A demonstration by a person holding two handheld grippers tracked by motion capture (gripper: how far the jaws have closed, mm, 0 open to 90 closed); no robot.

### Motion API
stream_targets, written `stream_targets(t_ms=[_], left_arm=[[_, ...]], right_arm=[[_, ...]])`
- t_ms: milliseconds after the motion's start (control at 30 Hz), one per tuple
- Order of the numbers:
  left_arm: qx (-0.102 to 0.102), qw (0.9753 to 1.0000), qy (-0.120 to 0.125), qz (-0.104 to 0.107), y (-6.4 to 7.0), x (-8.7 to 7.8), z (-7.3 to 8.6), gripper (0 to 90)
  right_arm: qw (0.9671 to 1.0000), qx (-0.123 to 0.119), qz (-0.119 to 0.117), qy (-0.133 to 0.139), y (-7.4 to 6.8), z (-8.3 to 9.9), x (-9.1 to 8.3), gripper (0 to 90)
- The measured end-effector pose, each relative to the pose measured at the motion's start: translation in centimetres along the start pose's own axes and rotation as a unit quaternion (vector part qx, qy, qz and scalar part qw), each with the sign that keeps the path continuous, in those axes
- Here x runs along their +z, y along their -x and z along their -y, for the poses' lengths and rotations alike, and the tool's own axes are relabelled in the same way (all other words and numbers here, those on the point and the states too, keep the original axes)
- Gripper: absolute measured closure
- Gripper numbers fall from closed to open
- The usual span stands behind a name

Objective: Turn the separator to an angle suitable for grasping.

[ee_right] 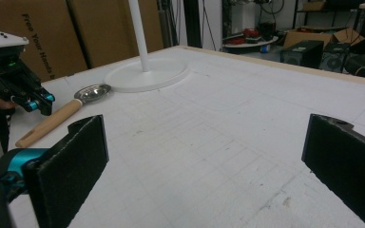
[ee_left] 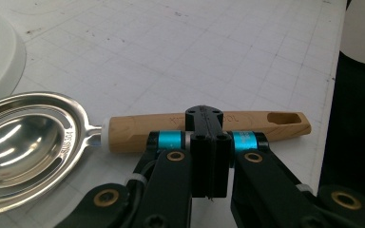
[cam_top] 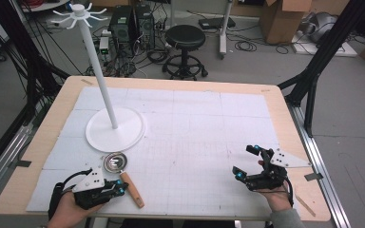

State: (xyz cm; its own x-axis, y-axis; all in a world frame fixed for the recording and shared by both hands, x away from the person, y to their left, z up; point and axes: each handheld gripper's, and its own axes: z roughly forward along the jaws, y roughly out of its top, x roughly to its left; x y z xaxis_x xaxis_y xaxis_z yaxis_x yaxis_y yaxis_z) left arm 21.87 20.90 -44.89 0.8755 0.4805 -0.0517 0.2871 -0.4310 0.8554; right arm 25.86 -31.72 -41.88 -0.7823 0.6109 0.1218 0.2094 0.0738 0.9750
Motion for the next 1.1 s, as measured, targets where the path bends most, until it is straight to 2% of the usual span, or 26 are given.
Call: stream_targets(t_ms=[133,1033,1100], left_arm=[[0.004,1.0000,-0.008,0.002,0.0,0.2,-0.1,89.9],[-0.010,0.9996,-0.026,0.009,-0.3,2.5,-1.4,89.9],[-0.006,0.9993,-0.037,0.007,-0.3,2.8,-1.5,89.9]], right_arm=[[1.0000,0.000,-0.002,-0.002,-0.1,0.0,0.0,0.6],[0.9999,0.005,0.011,-0.002,-0.1,0.4,-1.3,0.6],[0.9999,0.007,0.014,-0.001,-0.1,0.4,-1.5,0.6]])
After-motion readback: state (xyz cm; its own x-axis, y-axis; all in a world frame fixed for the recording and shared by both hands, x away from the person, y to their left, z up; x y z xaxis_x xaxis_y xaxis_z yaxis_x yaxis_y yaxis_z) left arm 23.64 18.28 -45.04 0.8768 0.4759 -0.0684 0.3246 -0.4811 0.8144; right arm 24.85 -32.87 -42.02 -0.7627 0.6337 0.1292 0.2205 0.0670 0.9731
